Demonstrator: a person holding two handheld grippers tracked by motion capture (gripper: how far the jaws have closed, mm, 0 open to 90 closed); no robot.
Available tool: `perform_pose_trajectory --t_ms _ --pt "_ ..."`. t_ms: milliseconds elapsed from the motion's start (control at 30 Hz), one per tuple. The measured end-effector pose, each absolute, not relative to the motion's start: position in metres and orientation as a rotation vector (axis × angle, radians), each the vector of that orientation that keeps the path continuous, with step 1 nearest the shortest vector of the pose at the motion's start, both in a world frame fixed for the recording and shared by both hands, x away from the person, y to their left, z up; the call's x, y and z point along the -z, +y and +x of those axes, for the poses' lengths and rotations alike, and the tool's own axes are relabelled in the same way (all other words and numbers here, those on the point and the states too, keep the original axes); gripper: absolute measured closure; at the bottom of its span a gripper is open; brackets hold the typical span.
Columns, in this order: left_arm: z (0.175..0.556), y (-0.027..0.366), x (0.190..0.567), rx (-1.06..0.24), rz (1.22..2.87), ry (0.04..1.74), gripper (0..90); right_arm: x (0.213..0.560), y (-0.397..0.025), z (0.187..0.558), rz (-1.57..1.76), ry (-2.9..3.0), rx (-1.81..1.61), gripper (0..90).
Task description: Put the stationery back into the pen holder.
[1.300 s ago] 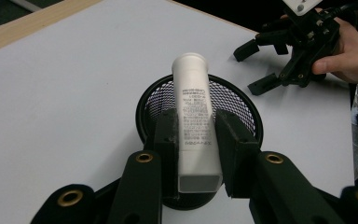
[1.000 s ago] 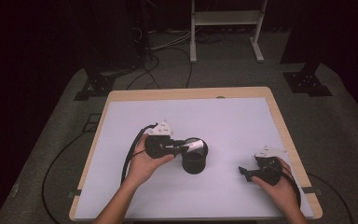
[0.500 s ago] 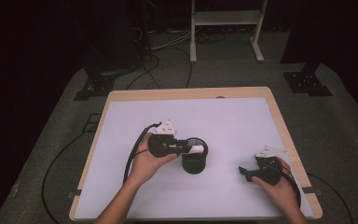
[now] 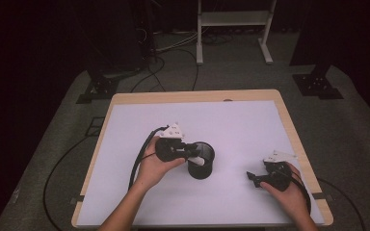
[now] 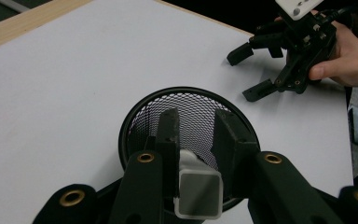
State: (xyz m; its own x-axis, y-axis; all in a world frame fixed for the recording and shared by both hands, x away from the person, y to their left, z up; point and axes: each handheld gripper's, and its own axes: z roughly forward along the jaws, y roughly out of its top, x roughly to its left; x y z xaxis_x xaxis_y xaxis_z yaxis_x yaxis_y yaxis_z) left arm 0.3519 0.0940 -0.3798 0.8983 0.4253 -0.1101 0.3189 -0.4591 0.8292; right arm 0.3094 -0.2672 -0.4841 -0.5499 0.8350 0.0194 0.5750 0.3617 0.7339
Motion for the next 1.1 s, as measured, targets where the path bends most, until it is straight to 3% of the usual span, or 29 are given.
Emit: perform_pose_trajectory --t_ms 400,767,1100 --pt "0.351 0.107 0.372 -0.155 2.051 0.556 58.6 0.484 -0.267 0.309 1.239 2.270 -1.008 13.7" --pt "0.343 0.127 0.369 -0.208 2.048 0.567 26.8 0.484 -0.267 0.309 1.237 2.271 -1.008 13.7" --pt "0.335 0.148 0.379 -0.240 2.072 0.607 17.8 0.484 -0.267 0.309 1.238 2.271 -1.008 13.7"
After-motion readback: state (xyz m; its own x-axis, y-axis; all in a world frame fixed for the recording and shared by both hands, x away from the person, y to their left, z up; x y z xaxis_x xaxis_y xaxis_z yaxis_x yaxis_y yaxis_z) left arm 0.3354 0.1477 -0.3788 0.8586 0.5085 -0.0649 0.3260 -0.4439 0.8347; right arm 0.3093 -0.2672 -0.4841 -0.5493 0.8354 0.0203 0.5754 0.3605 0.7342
